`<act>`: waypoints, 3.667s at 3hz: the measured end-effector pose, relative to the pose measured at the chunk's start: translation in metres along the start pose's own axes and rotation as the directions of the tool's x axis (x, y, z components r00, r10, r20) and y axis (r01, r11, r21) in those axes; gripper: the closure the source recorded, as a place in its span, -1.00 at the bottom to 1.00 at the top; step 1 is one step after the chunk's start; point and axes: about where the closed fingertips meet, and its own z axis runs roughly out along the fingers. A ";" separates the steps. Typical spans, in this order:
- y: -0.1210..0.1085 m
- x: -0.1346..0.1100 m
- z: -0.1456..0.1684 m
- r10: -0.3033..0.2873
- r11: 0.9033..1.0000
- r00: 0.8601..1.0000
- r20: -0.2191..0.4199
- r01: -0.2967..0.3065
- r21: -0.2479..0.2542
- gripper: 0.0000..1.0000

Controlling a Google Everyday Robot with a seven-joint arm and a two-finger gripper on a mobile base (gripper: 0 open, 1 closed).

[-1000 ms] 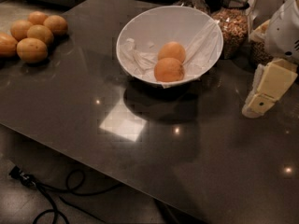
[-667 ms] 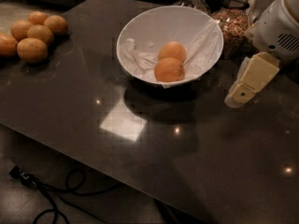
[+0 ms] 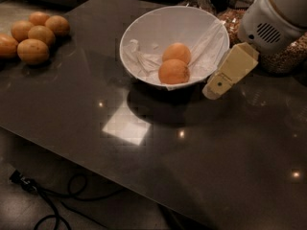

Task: Pick orange from white bowl

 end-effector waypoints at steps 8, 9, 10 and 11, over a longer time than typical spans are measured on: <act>-0.033 -0.102 0.098 0.285 0.933 0.938 0.198 -0.319 0.166 -0.38; -0.041 -0.100 0.105 0.284 0.929 0.937 0.205 -0.322 0.181 -0.52; -0.052 -0.095 0.112 0.291 0.923 0.935 0.202 -0.330 0.197 -0.50; -0.060 -0.088 0.121 0.308 0.916 0.931 0.195 -0.346 0.205 -0.42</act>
Offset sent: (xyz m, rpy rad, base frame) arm 0.0482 0.0511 -0.0297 0.2716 -0.0875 -0.2168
